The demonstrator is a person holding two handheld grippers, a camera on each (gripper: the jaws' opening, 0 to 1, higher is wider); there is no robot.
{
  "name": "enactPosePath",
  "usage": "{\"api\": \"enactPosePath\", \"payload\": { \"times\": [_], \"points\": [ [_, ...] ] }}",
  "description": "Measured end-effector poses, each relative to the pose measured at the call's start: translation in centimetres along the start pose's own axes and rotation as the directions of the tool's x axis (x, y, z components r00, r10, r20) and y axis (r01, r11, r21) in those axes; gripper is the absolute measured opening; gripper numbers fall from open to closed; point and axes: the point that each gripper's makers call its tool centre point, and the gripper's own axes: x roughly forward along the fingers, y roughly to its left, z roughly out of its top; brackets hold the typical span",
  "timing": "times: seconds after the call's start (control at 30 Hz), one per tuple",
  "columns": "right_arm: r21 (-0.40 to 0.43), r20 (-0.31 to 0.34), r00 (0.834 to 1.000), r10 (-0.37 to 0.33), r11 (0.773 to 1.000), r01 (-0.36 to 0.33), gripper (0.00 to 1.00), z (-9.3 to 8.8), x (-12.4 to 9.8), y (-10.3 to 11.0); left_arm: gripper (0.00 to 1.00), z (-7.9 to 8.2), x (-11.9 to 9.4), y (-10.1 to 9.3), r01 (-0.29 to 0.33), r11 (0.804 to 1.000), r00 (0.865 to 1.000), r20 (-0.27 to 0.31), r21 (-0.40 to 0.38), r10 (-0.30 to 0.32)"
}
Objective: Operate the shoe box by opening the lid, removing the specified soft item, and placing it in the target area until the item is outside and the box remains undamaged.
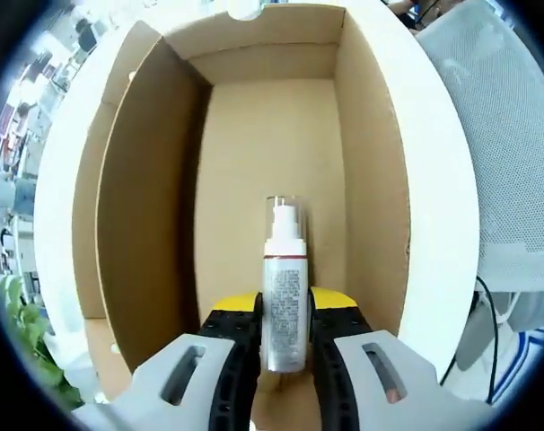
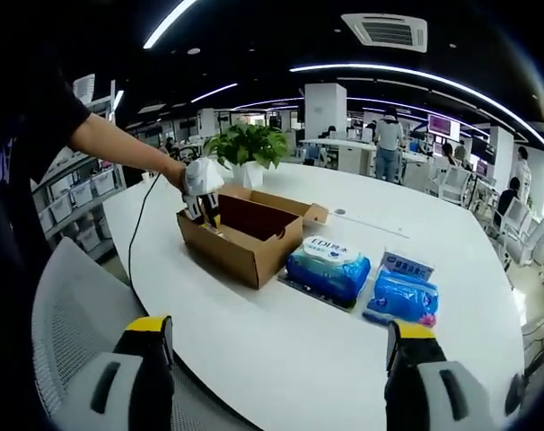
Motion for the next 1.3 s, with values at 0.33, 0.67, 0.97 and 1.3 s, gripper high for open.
{"api": "enactPosePath", "payload": {
  "times": [0.33,0.67,0.97,1.3],
  "points": [
    [-0.034,0.025,0.999,0.026,0.999,-0.025,0.99,1.2,0.1,0.4,0.17,0.4,-1.8,-0.3,-0.04,0.999,0.999,0.032,-0.002,0.04],
    [-0.078,0.057,0.996,0.071,0.995,-0.066,0.99,2.5,0.6,1.4,0.17,0.8,-4.1,-0.5,-0.087,0.996,0.993,0.074,-0.031,0.089],
    [-0.143,0.104,0.988,0.112,0.985,-0.096,0.96,3.9,1.0,2.5,0.17,2.6,-7.0,-0.7,-0.132,0.988,0.977,0.159,-0.079,0.143],
    [-0.201,0.132,0.977,0.167,0.97,-0.139,0.89,5.2,1.6,4.0,0.17,5.3,-10.2,-1.8,-0.154,0.985,0.95,0.261,-0.077,0.169]
  ]
}}
